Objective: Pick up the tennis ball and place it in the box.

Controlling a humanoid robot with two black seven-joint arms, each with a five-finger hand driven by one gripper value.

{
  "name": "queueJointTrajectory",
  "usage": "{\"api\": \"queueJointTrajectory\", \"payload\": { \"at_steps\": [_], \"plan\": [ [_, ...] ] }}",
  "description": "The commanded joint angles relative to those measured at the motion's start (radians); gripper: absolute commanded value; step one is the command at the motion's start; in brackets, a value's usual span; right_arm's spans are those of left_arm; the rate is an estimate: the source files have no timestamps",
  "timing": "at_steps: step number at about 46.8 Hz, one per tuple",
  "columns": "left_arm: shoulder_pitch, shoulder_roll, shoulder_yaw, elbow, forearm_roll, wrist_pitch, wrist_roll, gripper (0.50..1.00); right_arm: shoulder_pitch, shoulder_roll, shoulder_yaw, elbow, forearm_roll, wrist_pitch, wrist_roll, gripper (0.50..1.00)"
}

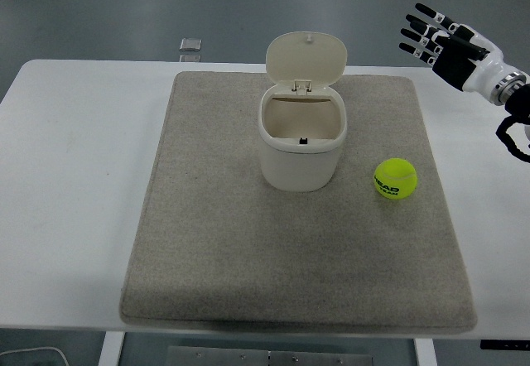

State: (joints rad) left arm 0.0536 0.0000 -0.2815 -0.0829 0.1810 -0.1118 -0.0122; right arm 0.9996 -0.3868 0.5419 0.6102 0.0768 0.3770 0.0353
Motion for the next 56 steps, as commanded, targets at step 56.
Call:
{"api": "queueJointTrajectory", "payload": {
  "at_steps": [56],
  "plan": [
    [0.0,0.0,-0.001,0.0,0.0,0.0,0.0,0.992,0.019,-0.162,-0.002,0.006,-0.348,0.234,0.037,0.913]
  ]
}}
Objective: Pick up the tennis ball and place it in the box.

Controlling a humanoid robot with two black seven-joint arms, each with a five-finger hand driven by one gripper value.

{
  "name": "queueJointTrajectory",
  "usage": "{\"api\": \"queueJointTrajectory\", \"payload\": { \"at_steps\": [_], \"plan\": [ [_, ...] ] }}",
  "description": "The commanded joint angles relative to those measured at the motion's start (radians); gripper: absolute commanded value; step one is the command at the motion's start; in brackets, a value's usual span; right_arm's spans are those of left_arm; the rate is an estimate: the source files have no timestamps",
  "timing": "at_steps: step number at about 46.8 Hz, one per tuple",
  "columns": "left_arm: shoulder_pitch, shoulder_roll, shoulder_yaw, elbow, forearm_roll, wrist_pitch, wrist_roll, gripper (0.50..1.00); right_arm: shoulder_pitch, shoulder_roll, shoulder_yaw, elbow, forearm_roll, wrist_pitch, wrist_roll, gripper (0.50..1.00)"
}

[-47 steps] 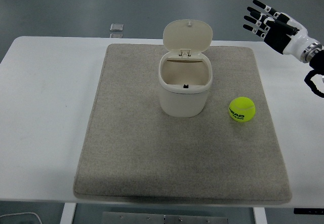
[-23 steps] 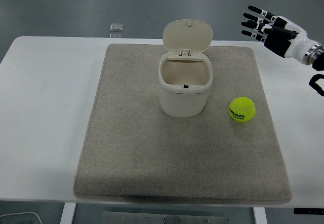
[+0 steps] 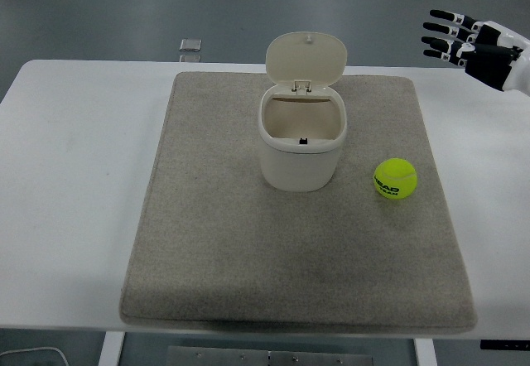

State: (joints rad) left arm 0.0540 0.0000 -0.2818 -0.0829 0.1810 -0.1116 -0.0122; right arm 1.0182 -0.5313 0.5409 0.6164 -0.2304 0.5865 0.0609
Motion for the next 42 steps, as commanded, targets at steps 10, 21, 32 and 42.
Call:
{"api": "queueJointTrajectory", "payload": {
  "at_steps": [10,21,32,42],
  "plan": [
    [0.0,0.0,0.0,0.0,0.0,0.0,0.0,0.992,-0.001,-0.065,-0.006,0.0,-0.197,0.024,0.082,0.911],
    [0.0,0.0,0.0,0.0,0.0,0.0,0.0,0.992,-0.01,-0.133,-0.009,0.019,-0.254,0.024,0.099,0.911],
    [0.0,0.0,0.0,0.0,0.0,0.0,0.0,0.992,-0.029,-0.217,-0.002,0.094,-0.345,0.024,0.164,0.911],
    [0.0,0.0,0.0,0.0,0.0,0.0,0.0,0.992,-0.082,-0.306,0.002,0.276,-0.412,0.024,0.211,0.911]
  ]
}}
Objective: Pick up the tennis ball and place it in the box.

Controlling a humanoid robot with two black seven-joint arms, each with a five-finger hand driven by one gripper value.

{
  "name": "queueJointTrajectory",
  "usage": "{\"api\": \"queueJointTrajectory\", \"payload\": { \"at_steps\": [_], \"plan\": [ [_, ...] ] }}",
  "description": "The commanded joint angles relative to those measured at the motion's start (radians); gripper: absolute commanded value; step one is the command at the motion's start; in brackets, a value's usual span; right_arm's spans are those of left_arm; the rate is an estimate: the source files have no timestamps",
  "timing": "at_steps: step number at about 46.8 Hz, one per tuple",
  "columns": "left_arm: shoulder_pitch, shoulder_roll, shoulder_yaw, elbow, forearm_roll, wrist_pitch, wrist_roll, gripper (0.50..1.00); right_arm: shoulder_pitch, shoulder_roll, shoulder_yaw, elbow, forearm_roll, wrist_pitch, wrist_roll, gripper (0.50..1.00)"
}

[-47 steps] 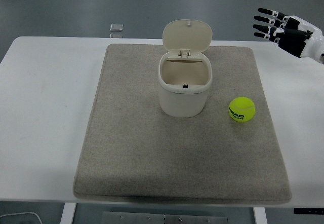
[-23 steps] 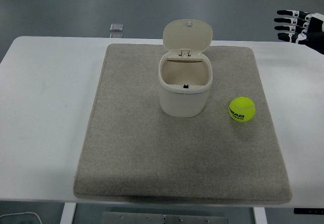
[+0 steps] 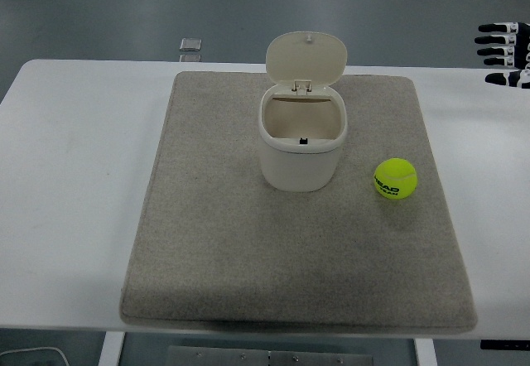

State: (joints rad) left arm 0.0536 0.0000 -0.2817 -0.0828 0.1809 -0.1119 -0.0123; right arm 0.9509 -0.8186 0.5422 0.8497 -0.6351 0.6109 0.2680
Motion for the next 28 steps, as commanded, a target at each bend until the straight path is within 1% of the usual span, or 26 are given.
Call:
{"api": "queueJointTrajectory", "payload": {
  "at_steps": [1,9,13,20,28],
  "plan": [
    [0.0,0.0,-0.001,0.0,0.0,0.0,0.0,0.992,-0.02,-0.022,0.001,0.052,-0.008,0.0,0.005,0.911],
    [0.0,0.0,-0.001,0.0,0.0,0.0,0.0,0.992,-0.063,-0.057,-0.001,0.163,-0.008,0.0,0.005,0.911],
    [0.0,0.0,-0.001,0.0,0.0,0.0,0.0,0.992,-0.093,-0.063,0.001,0.227,-0.008,0.0,0.007,0.911],
    [0.0,0.0,-0.001,0.0,0.0,0.0,0.0,0.992,-0.141,-0.05,-0.001,0.288,-0.008,0.0,0.008,0.911],
    [0.0,0.0,-0.001,0.0,0.0,0.0,0.0,0.992,-0.181,-0.007,0.001,0.302,-0.038,0.0,0.008,0.909]
  ]
}}
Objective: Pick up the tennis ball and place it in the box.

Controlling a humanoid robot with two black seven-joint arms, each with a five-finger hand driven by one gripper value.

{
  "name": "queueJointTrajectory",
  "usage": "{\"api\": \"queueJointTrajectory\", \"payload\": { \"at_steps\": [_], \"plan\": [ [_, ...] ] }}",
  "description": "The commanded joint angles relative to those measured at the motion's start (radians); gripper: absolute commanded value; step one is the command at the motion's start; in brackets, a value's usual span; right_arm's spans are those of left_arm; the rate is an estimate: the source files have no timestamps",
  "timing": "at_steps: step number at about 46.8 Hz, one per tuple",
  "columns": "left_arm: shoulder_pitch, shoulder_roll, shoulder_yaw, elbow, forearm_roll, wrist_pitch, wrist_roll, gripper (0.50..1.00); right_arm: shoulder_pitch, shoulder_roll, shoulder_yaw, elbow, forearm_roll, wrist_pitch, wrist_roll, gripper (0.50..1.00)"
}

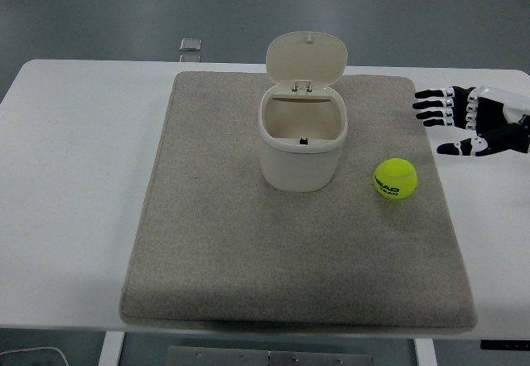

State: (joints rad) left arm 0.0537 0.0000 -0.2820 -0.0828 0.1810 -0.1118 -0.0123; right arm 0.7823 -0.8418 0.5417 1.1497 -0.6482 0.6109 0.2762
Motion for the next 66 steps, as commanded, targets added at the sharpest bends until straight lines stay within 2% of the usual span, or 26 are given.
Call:
{"api": "queueJointTrajectory", "payload": {
  "at_steps": [1,7,11,19,29,40,50,66],
  "plan": [
    [0.0,0.0,0.0,0.0,0.0,0.0,0.0,0.992,-0.018,0.023,0.003,0.004,-0.04,0.0,0.001,0.911],
    [0.0,0.0,0.0,0.0,0.0,0.001,0.0,0.992,-0.049,0.052,0.023,0.012,-0.143,0.0,0.043,0.909],
    [0.0,0.0,0.001,0.0,0.0,0.0,0.0,0.992,-0.049,0.053,0.024,0.018,-0.197,-0.048,0.07,0.909],
    [0.0,0.0,0.001,0.0,0.0,0.0,0.0,0.992,-0.049,0.052,0.049,0.018,-0.275,-0.071,0.086,0.909],
    [0.0,0.0,0.0,0.0,0.0,0.0,0.0,0.992,-0.044,0.061,0.06,0.03,-0.461,-0.191,0.126,0.909],
    [0.0,0.0,0.001,0.0,0.0,0.0,0.0,0.992,-0.044,0.064,0.058,0.07,-0.6,-0.207,0.127,0.909],
    [0.0,0.0,0.0,0.0,0.0,0.0,0.0,0.992,-0.049,0.076,0.046,0.073,-0.723,-0.292,0.127,0.909],
    [0.0,0.0,0.001,0.0,0.0,0.0,0.0,0.992,-0.06,0.102,0.037,0.071,-0.769,-0.306,0.123,0.909]
  ]
}}
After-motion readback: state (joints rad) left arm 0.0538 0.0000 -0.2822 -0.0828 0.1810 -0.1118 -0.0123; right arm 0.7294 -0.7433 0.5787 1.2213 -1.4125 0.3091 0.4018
